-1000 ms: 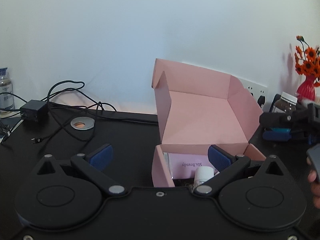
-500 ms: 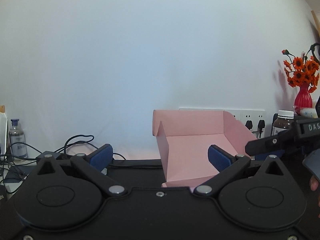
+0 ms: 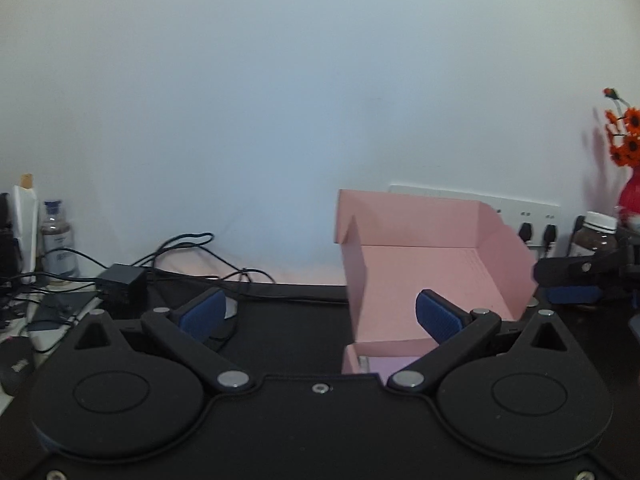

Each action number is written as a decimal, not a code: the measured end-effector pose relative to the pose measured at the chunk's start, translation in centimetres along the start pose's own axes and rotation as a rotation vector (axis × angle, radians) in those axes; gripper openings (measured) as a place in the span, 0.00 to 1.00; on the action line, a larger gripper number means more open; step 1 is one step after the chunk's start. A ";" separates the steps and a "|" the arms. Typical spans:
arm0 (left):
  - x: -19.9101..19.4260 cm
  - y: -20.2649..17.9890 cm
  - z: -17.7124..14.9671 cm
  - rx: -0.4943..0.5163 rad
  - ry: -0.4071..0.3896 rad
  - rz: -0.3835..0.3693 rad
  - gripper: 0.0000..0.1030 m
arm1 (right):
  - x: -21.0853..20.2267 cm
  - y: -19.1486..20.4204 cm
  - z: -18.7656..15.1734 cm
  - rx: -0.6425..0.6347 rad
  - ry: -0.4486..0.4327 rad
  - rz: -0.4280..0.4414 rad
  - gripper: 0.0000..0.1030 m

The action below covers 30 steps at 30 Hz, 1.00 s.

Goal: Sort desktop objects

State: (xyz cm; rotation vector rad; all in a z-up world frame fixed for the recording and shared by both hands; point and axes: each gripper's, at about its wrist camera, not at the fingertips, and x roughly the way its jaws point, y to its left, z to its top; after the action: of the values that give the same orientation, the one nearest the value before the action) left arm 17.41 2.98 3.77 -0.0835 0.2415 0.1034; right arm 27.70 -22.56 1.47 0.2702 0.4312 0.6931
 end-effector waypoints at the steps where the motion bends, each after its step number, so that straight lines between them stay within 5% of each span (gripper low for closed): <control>1: 0.0 -0.2 0.0 0.015 0.002 0.022 1.00 | -0.1 -0.5 0.1 0.022 -0.010 -0.005 0.99; 7: 1.2 -0.6 0.1 0.042 0.085 0.022 1.00 | -0.3 -2.4 0.7 0.109 -0.035 -0.100 0.99; 19: 2.4 0.1 -1.0 -0.012 0.093 -0.107 1.00 | 2.6 -0.4 0.2 -0.021 0.018 -0.023 0.99; 30: 2.8 -1.5 -1.6 0.086 0.052 -0.092 1.00 | 3.3 -1.1 0.1 -0.026 0.081 0.002 0.99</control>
State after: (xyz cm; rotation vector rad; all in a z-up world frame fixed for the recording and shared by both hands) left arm 19.91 1.59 1.66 -0.0114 0.2931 -0.0012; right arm 30.60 -21.20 0.20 0.2188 0.4995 0.7128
